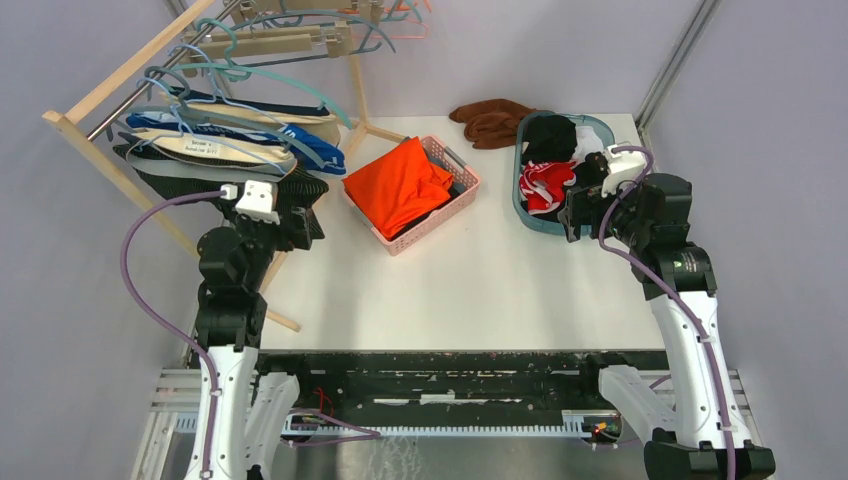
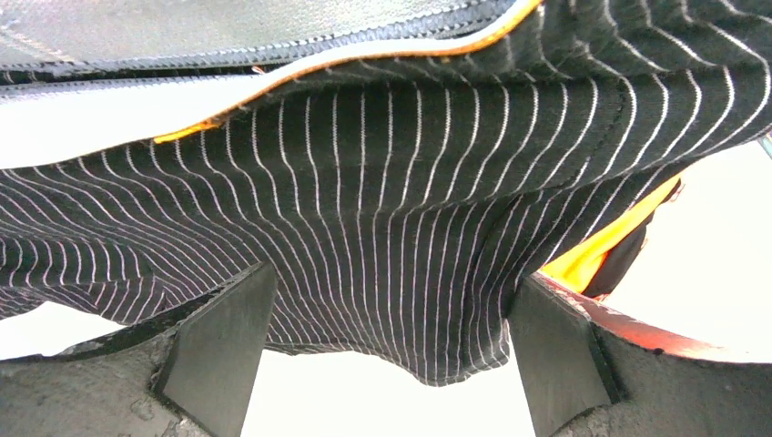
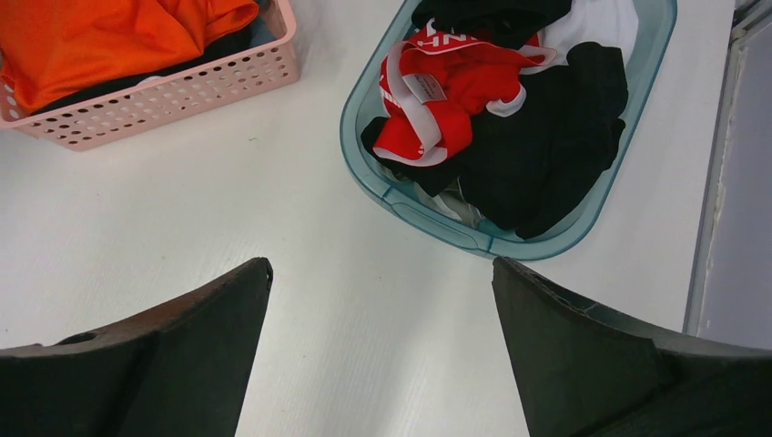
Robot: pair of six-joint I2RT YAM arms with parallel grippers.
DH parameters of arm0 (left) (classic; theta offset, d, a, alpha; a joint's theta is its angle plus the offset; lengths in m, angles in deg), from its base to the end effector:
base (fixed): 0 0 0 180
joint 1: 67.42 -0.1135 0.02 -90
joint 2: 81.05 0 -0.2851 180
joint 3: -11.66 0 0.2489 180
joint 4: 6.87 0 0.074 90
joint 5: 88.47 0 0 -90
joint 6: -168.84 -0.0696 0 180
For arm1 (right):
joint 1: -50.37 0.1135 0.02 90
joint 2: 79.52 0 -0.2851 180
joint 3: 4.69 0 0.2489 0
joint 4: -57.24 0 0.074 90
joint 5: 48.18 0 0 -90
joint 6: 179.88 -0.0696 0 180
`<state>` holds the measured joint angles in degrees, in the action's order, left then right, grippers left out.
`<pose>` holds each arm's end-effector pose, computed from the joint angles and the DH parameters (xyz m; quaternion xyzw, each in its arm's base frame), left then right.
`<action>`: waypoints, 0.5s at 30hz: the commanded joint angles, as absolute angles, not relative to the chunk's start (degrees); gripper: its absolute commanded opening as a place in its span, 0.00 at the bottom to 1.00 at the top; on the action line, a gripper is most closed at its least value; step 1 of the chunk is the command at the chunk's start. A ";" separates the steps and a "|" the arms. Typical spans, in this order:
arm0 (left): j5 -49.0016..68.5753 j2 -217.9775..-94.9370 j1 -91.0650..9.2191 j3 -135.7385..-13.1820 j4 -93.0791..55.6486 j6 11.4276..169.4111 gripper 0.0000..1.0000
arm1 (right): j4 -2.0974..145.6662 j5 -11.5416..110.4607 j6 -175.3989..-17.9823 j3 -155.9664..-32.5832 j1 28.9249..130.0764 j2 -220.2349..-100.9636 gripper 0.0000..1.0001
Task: Remove the underwear clipped to the hanger
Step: Pick up the hanger from the clothesline.
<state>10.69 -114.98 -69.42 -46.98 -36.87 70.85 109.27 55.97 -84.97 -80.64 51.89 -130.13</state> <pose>0.1520 -0.0058 0.3635 0.0922 0.7328 -0.0003 0.6742 0.1899 0.0221 0.3768 -0.1119 0.8398 0.0894 0.5237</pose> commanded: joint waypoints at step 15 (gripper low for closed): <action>13.06 -114.03 -70.15 -47.69 -33.26 73.70 0.99 | 104.68 58.69 -85.46 -80.32 51.54 -129.09 1.00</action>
